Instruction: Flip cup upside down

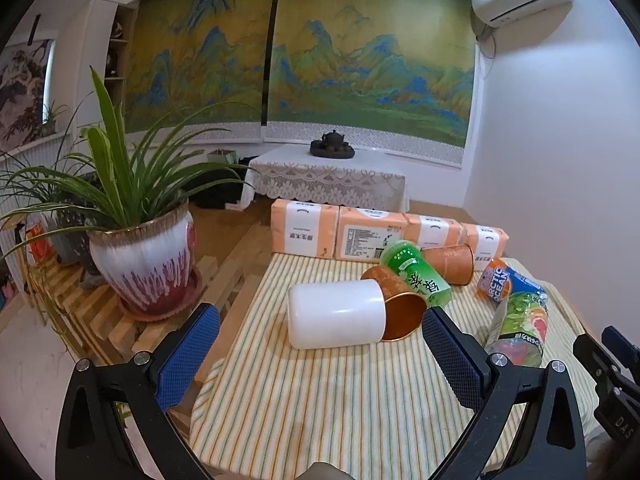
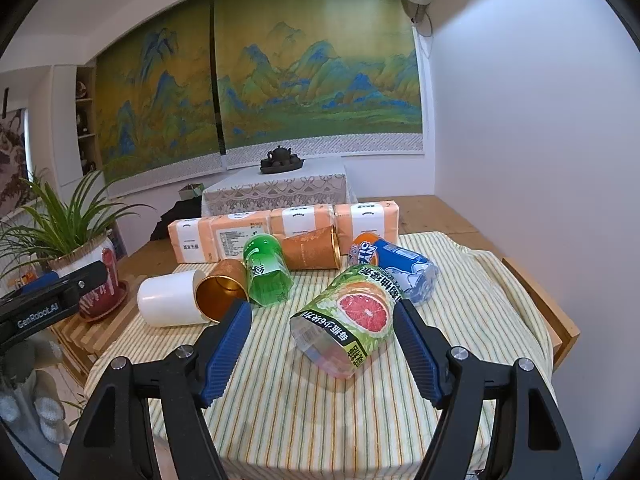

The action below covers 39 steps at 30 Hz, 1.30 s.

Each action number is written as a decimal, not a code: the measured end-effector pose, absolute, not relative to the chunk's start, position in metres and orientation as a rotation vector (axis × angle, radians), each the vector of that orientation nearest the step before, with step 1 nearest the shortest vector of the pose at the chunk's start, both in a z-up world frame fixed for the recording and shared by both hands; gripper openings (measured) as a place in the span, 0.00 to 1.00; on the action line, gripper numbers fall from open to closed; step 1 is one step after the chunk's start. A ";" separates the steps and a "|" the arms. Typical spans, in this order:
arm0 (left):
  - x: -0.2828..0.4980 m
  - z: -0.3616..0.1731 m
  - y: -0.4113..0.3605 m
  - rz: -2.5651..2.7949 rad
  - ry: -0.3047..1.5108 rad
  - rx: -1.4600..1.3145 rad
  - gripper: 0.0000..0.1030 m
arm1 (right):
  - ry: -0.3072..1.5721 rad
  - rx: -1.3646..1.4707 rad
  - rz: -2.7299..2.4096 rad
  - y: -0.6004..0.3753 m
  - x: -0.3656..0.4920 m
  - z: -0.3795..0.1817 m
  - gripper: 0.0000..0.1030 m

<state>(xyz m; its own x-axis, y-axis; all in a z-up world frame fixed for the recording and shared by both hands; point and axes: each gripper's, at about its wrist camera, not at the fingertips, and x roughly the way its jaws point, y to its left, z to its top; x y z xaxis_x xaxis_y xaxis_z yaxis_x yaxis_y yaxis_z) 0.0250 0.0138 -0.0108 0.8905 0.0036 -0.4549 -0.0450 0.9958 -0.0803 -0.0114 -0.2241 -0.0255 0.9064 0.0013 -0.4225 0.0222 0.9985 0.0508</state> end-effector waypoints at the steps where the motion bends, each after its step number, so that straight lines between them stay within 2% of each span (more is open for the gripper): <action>1: 0.026 -0.011 0.013 0.024 0.474 -0.083 1.00 | 0.436 0.051 -0.009 -0.224 -0.011 -0.026 0.68; 39: 0.034 -0.024 0.018 0.006 0.513 -0.081 1.00 | 0.462 0.062 0.025 -0.218 -0.003 -0.034 0.70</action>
<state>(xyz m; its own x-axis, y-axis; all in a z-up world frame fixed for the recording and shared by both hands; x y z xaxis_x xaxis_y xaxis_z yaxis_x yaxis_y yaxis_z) 0.0337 0.0178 -0.0241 0.8713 -0.0146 -0.4905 -0.0261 0.9968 -0.0761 -0.0030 -0.2179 -0.0336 0.8951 0.0380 -0.4442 -0.0101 0.9978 0.0650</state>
